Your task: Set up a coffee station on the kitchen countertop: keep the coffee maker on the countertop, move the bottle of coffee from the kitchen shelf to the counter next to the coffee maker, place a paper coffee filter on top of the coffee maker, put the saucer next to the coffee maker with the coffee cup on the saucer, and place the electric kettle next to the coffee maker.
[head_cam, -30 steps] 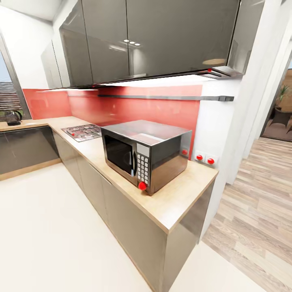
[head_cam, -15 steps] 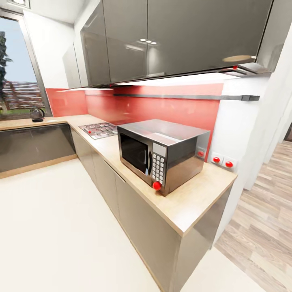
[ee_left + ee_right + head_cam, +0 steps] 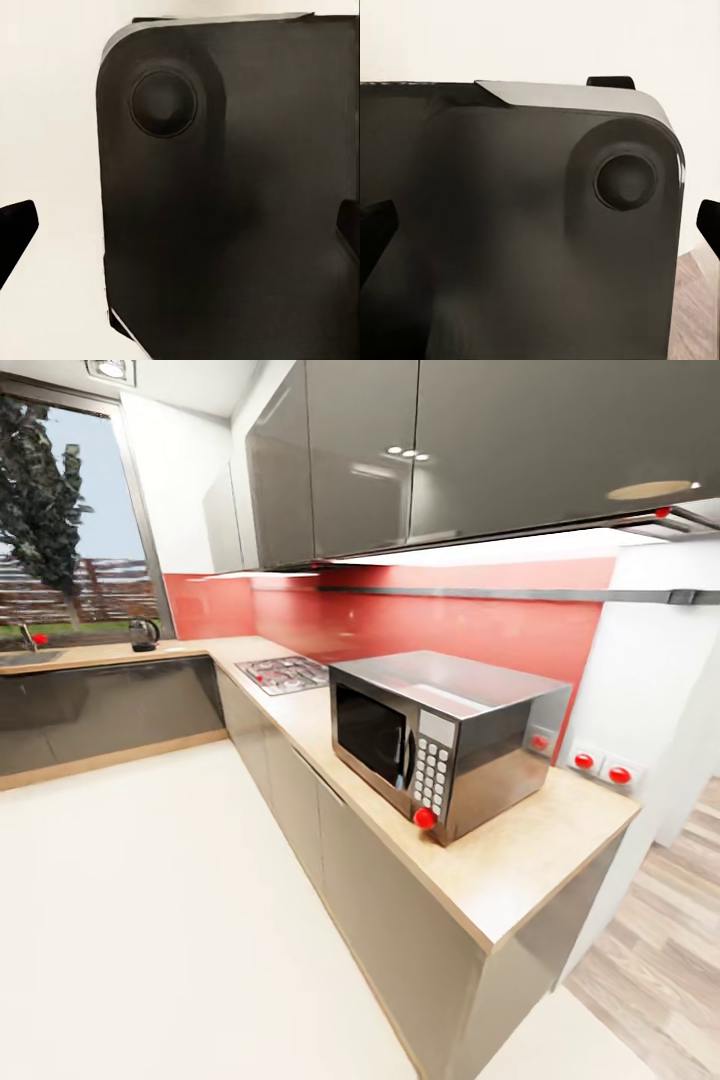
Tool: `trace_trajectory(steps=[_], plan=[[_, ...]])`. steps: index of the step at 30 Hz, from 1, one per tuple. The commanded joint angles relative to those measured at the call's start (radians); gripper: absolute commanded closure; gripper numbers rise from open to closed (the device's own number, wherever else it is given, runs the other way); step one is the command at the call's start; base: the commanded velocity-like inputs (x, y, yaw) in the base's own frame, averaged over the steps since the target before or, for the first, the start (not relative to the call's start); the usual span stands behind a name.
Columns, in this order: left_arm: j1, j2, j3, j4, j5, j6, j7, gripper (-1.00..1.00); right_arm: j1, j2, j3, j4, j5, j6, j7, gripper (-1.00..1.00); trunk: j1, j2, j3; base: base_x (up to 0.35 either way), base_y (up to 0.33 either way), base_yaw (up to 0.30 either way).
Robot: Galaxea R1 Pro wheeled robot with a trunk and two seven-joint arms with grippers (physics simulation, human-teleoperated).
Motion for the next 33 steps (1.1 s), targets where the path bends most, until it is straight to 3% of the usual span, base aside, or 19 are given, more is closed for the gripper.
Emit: trace_trajectory(steps=[1,11,22,27,33], plan=[[0.0,-0.001,0.001,0.0,0.002,-0.022,-0.002,-1.0,0.0,0.0,0.0,0.0,0.0,-0.002,0.0,-1.0,0.0,0.0,-0.002,0.0,0.0,0.247],[0.0,-0.019,0.004,0.001,0.003,-0.057,-0.01,-1.0,0.0,0.0,0.001,0.0,0.002,-0.003,0.0,-1.0,0.0,0.0,-0.01,0.0,0.0,0.247],[0.0,-0.017,0.006,0.001,0.009,-0.054,0.005,-1.0,0.0,0.0,0.002,0.0,0.002,-0.016,0.0,-1.0,-0.042,0.077,0.016,0.0,0.0,0.247],[0.0,-0.012,0.005,0.001,0.05,-0.054,0.006,-1.0,0.0,0.0,0.003,0.0,0.002,-0.017,0.001,-1.0,-0.061,0.112,0.027,0.0,0.0,0.247],[0.0,-0.011,0.003,0.001,0.07,-0.053,0.006,-1.0,0.0,0.0,0.003,0.0,0.002,-0.017,0.001,-1.0,-0.084,0.154,0.042,0.0,0.0,0.188]])
